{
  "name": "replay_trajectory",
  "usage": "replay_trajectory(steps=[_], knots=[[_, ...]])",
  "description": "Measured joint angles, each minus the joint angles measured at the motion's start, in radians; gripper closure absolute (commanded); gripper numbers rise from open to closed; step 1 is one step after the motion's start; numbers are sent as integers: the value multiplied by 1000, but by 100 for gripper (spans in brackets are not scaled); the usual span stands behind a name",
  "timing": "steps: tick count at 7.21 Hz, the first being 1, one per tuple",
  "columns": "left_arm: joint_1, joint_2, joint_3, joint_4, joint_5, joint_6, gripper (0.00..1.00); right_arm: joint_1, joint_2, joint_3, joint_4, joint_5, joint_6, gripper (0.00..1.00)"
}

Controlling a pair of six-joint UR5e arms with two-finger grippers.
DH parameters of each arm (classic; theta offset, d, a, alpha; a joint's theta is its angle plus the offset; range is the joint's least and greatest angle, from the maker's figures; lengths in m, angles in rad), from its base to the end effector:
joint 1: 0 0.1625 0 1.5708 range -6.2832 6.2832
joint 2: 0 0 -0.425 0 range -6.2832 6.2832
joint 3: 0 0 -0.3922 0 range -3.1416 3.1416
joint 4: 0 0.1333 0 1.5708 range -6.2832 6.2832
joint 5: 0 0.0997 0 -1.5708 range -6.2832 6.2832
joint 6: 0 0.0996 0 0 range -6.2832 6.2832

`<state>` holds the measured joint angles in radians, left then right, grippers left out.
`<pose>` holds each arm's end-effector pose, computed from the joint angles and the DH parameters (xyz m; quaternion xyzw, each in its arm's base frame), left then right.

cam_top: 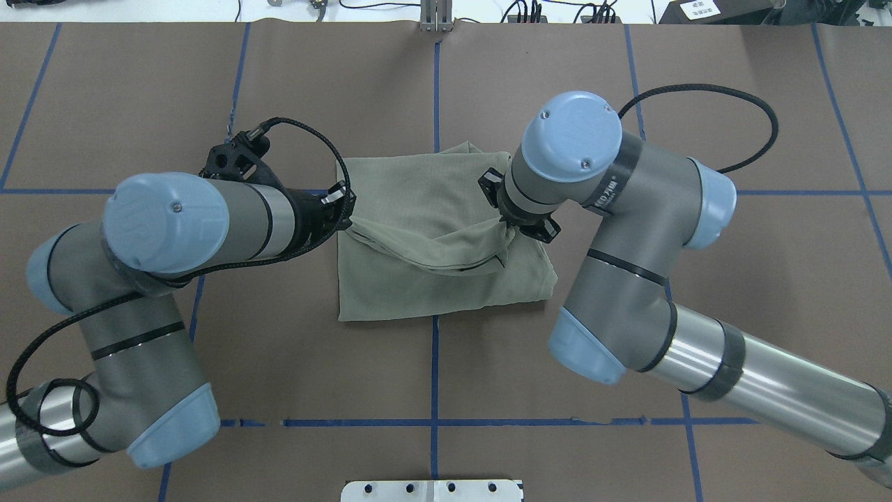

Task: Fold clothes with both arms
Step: 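Lift the near edge with both grippers and fold it toward the far edge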

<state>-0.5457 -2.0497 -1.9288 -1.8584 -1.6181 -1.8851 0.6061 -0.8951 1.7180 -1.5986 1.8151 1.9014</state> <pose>0.4387 -0.4168 0.2015 0.0417 0.5317 -0.3411 0.7741 -0.4896 -0.4722 0.2031 -0.0585 -0.3961 0.3710 0.8379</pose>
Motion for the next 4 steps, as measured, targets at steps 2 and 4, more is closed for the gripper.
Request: replay_trajectory(steps=[2,4], knots=[[-56,-26,124,-96,0,43,100,37,59,-189,137,8,-10,100],[-96,-56,239,-176,0,84,100,67,97,-308,223,24,-14,100]])
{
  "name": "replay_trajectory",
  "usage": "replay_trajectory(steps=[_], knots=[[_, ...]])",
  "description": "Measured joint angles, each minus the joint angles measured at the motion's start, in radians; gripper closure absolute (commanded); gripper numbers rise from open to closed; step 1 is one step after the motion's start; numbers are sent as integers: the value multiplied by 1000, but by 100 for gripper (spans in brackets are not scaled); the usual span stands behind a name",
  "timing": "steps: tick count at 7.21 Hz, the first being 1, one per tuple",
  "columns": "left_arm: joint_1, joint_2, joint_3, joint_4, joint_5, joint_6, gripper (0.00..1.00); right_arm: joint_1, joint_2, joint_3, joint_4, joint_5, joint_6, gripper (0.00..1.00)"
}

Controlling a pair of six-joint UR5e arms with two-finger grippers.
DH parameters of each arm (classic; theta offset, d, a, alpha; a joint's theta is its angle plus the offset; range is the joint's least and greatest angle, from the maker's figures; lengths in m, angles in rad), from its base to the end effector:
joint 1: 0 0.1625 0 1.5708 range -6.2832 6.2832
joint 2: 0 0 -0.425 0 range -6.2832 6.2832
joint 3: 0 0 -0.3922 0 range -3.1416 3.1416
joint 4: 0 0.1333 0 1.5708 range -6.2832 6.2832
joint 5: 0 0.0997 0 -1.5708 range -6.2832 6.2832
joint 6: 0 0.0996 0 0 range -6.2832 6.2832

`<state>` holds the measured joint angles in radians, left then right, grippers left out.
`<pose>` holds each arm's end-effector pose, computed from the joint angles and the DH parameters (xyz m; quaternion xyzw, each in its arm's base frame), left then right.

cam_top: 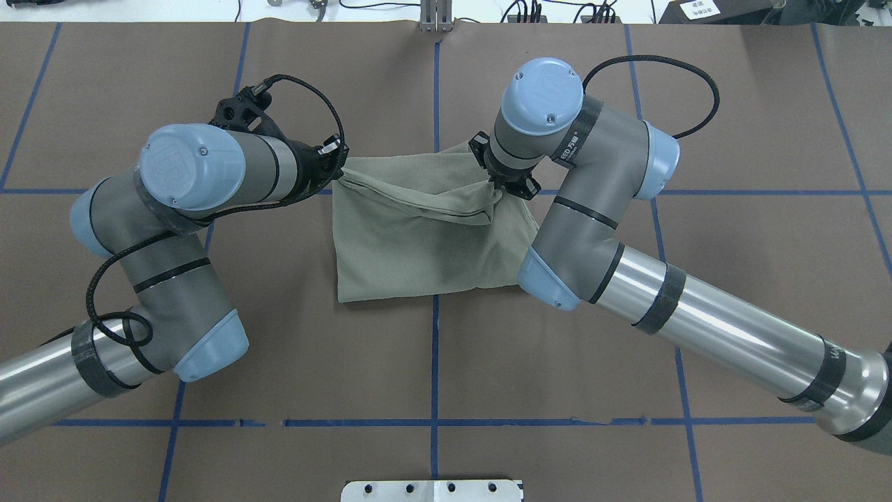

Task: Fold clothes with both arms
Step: 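Lift the near edge with both grippers and fold it toward the far edge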

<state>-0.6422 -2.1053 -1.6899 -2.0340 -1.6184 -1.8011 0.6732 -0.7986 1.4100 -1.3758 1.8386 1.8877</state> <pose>0.4523 -0.4989 0.2438 0.0886 0.5226 -0.3468 0.7738 -0.5244 -0.5550 0.2363 -0.0519 -0.4045 0.3870 0.8270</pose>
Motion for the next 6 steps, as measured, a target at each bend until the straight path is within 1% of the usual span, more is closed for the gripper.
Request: replay_trajectory(steps=[3,4,5,6], knots=[[-12,-14,109,-101,0,16,100,7,25,-48,14,7,-3,100],[-12,-14,136,-128,1,18,100,8,31,-58,15,8,-6,73],[-14,-15,161,-152,2,31,67,9,34,-66,15,9,-12,1],[-23,-19,189,-169,2,66,46,12,36,-77,16,12,-40,0]])
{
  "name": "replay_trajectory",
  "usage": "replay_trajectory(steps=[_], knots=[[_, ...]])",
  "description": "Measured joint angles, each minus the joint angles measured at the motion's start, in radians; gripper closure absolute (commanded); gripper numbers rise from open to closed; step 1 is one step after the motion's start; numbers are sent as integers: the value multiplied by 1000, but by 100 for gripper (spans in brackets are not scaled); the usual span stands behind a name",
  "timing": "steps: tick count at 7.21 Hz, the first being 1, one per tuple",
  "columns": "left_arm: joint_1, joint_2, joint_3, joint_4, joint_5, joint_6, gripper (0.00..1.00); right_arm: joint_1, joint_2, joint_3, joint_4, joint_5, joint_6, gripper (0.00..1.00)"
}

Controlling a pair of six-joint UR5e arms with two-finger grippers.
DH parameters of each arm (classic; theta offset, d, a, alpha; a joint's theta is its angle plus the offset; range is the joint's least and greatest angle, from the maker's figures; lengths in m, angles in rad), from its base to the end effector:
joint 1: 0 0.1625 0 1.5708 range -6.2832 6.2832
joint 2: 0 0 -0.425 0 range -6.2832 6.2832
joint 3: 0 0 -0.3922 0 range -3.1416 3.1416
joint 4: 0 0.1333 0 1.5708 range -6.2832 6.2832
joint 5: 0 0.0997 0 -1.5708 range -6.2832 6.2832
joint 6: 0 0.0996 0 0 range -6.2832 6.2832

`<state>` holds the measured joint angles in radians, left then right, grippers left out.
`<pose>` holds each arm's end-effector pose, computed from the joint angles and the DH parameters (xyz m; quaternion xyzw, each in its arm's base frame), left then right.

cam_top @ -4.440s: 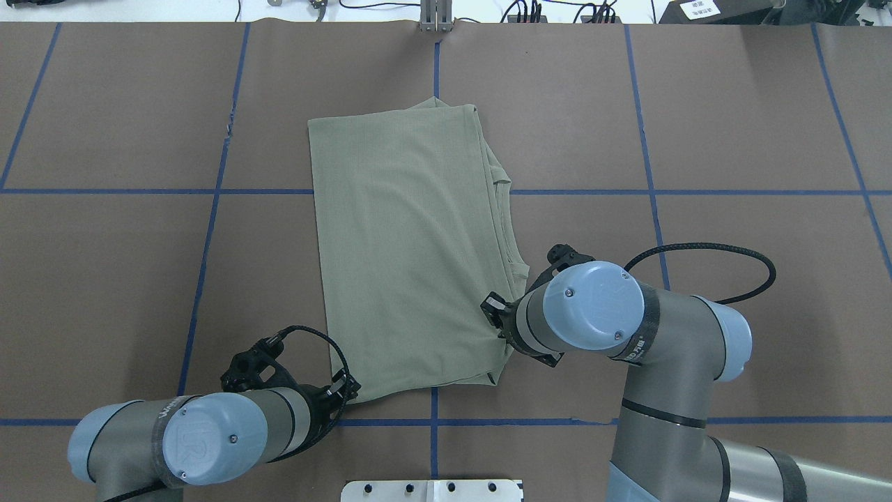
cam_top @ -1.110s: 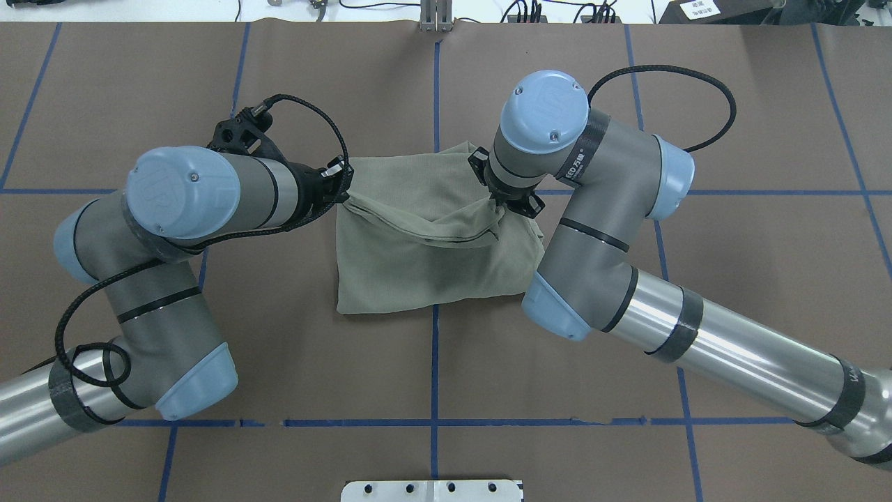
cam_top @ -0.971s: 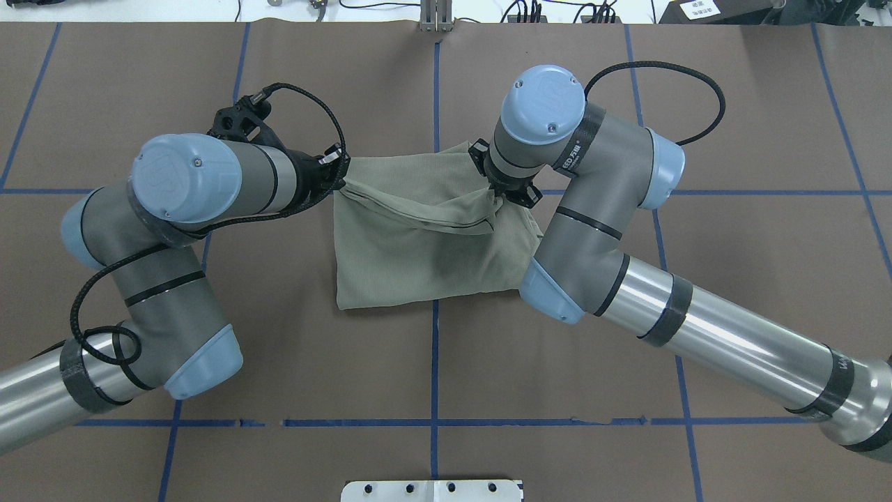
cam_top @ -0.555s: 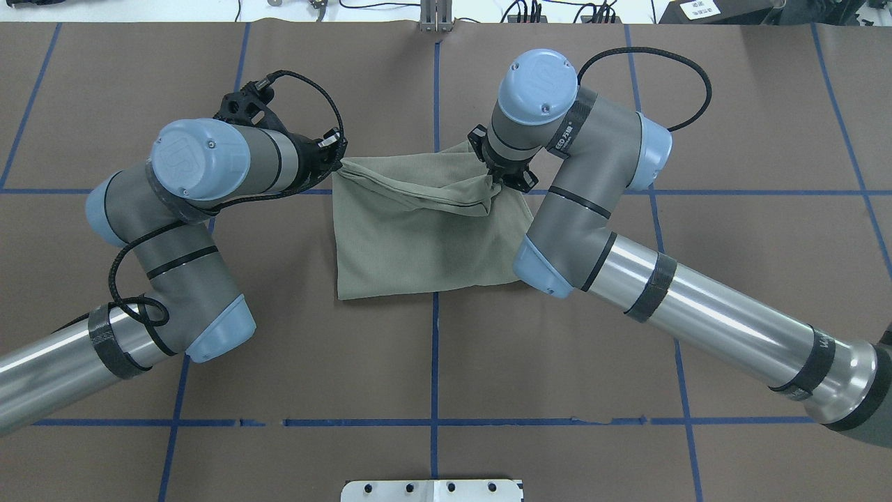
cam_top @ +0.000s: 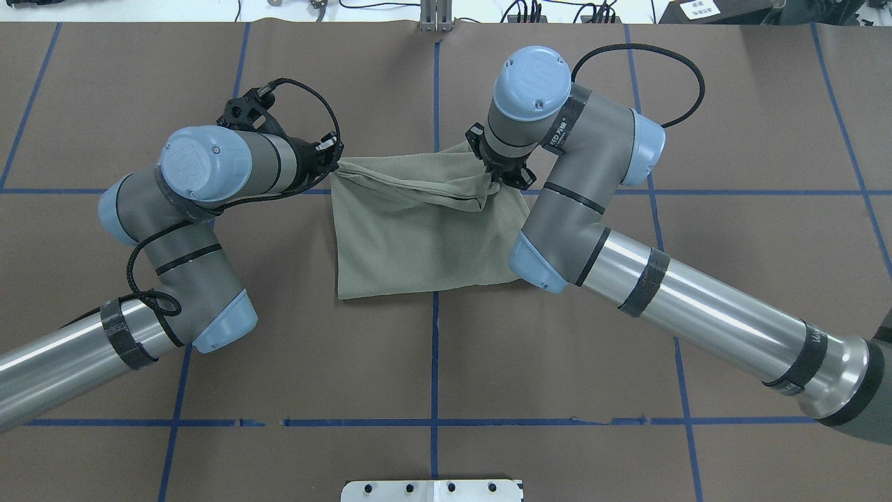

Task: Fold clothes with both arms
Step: 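Lift the near edge with both grippers and fold it toward the far edge, then release the shirt and raise both grippers away from it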

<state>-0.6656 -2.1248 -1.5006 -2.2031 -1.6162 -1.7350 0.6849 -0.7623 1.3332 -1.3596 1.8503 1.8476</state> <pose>0.4742 -0.5360 0.2956 0.1127 0.5176 -0.3309 0.7810 -0.5337 -0.5726 0.2417 -0.0496 -0.3957 0.3764 0.8362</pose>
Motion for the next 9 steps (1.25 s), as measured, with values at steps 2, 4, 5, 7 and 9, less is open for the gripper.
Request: replay_trajectory(steps=[2,4,5,7,9], knots=[[-59,-21,108,-69,-2,120,37,60,5,-100,83,59,-155,0],[-84,-34,173,-128,-3,179,38,154,12,-200,190,163,-269,0],[-90,-37,178,-136,-9,189,38,175,18,-211,204,192,-283,0],[-132,-31,173,-139,-106,273,37,210,10,-205,209,231,-321,0],[-232,35,129,-132,-269,552,0,305,-96,-132,204,312,-479,0]])
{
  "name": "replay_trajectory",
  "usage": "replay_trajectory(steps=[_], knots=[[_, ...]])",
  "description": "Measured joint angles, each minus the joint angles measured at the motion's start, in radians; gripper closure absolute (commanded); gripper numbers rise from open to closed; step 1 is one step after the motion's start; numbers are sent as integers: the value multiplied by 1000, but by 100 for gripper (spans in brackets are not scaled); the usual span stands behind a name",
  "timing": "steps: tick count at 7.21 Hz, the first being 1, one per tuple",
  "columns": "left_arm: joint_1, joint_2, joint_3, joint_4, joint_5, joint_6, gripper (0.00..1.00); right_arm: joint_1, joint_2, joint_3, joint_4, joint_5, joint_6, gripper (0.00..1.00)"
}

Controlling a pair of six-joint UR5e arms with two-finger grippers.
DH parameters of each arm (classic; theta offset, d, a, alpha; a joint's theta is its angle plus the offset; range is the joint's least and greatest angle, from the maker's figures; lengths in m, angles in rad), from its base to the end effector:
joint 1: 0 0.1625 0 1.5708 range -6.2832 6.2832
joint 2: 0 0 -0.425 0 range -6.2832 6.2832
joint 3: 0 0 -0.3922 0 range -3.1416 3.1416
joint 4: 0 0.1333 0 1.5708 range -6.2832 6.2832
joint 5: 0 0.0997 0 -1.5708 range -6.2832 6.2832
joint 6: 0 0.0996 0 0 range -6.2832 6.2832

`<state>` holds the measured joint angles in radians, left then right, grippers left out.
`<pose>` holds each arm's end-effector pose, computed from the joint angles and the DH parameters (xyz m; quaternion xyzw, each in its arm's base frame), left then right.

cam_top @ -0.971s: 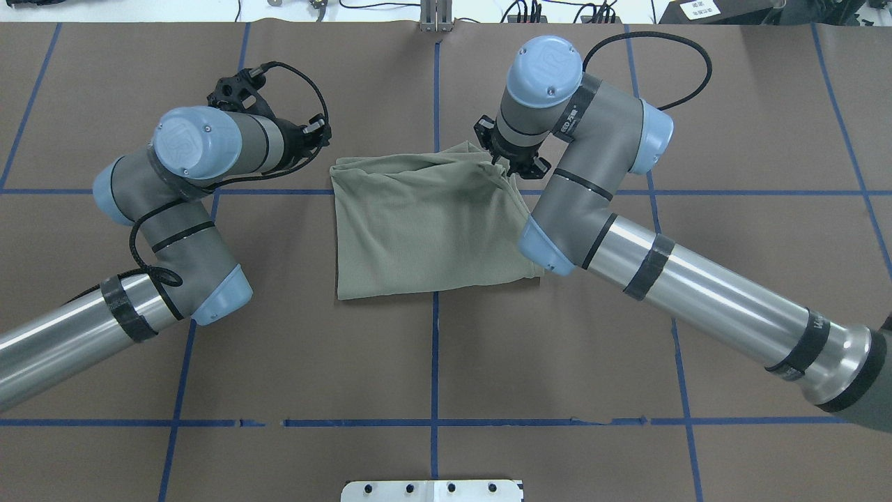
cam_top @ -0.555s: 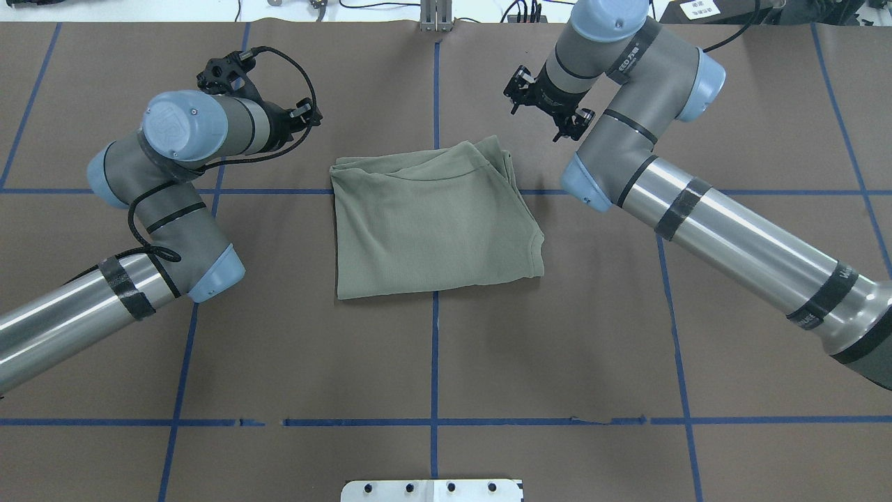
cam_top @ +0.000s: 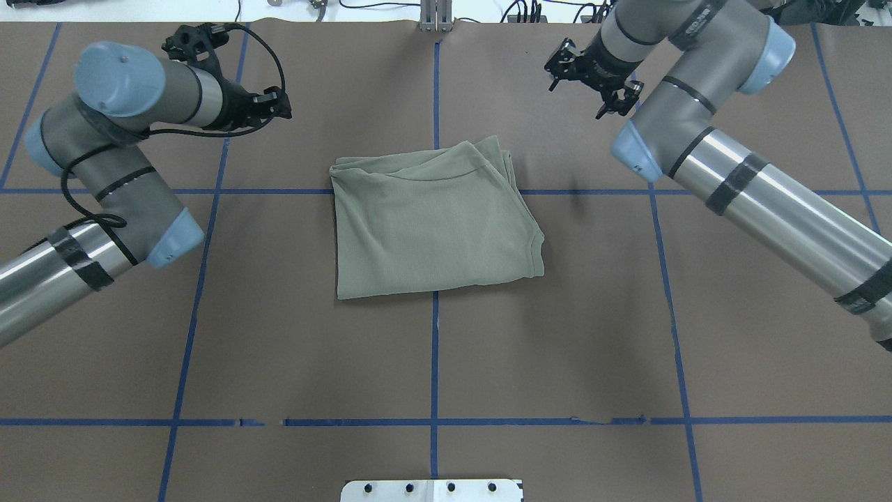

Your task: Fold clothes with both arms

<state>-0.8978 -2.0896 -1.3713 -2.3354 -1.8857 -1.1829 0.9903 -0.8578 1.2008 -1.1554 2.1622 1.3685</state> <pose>0.3646 -0.6218 0.3647 0.1979 0.4883 -0.1351 0.8392 -0.3609 -0.6920 0.3435 -0.0251 -0.4450 0.2415 0.8620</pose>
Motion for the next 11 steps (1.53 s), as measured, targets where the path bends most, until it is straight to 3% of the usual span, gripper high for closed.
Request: replay_trajectory(steps=[3,5,7,8,11], knots=[[-226,126,-25,35,-215,517,0,220,-203,59,-17,128,-436,0],[-402,158,-31,211,-355,854,0,364,-288,61,-132,151,-823,0],[-532,170,-43,419,-389,1151,0,488,-357,70,-236,159,-1112,0],[-581,189,-46,495,-392,1282,0,526,-375,89,-280,166,-1171,0],[-636,235,-56,610,-410,1396,0,569,-386,167,-441,155,-1312,0]])
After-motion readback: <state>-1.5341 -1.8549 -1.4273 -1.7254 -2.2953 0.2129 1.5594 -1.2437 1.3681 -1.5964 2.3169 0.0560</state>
